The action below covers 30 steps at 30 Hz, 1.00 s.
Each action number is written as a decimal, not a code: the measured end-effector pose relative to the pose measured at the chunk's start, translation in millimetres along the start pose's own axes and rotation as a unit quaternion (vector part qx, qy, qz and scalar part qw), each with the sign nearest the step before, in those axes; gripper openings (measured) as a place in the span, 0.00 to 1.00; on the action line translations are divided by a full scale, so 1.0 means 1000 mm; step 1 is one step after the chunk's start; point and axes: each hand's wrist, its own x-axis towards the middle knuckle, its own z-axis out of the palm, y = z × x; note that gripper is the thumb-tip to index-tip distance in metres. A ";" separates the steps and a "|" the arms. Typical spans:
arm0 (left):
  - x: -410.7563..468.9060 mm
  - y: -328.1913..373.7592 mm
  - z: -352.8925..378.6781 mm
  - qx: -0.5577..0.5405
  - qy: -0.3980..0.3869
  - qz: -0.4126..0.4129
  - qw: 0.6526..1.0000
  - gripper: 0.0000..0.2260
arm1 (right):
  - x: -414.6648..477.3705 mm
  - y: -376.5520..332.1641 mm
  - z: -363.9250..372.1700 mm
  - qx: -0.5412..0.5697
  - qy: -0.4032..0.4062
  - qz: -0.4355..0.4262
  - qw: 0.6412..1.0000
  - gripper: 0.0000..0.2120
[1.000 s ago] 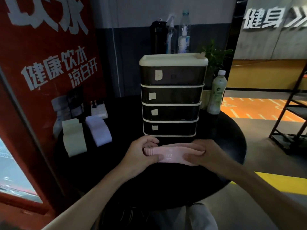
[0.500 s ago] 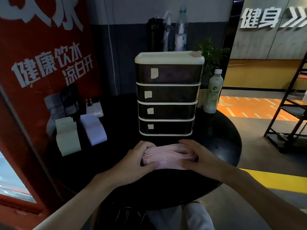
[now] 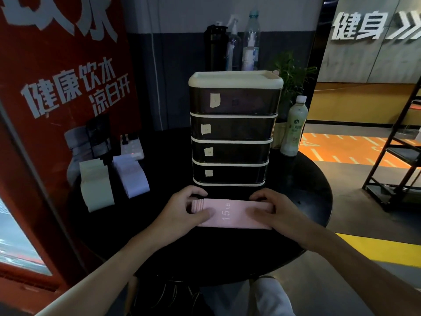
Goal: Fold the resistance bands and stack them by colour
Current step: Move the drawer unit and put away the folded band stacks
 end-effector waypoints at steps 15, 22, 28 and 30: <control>0.006 0.004 0.000 0.212 -0.042 0.017 0.976 0.15 | 0.011 0.005 0.001 -0.111 -0.034 0.035 0.993 0.10; 0.028 0.027 -0.014 0.187 0.012 0.043 0.981 0.11 | 0.046 -0.009 -0.026 -0.038 0.096 0.011 0.995 0.13; 0.089 0.058 -0.032 0.122 0.141 0.058 0.981 0.22 | 0.082 -0.034 -0.050 0.119 0.216 -0.004 0.969 0.21; 0.108 0.064 -0.035 0.101 0.148 0.060 0.982 0.26 | 0.091 -0.042 -0.054 0.158 0.221 -0.015 0.962 0.21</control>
